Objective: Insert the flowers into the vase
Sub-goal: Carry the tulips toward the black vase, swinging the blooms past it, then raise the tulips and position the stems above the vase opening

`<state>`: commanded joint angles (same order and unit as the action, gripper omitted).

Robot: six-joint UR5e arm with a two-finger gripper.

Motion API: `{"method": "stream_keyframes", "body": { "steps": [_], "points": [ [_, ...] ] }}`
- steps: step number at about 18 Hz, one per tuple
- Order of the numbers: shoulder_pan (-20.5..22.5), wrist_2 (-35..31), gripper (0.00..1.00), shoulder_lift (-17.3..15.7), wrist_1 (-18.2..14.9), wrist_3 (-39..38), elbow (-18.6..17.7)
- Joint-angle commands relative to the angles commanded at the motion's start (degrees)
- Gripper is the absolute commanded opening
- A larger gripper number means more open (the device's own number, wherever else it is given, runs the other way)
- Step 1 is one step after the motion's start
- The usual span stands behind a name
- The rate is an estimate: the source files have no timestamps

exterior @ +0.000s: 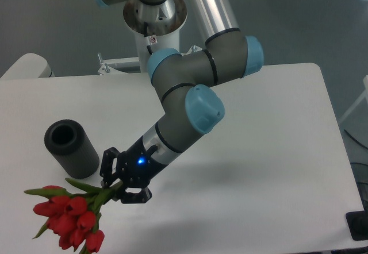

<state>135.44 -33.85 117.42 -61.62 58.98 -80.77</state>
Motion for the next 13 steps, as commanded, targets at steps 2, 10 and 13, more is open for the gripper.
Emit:
{"method": "stream_keyframes", "body": {
  "steps": [2, 10, 13],
  "points": [
    [0.2, 5.3, 0.11, 0.1, 1.4, -0.1, -0.2],
    [1.7, 19.9, 0.12, -3.7, 2.0, 0.4, -3.7],
    [2.0, 24.0, 0.12, -5.6, 4.1, 1.1, -6.1]
  ]
}}
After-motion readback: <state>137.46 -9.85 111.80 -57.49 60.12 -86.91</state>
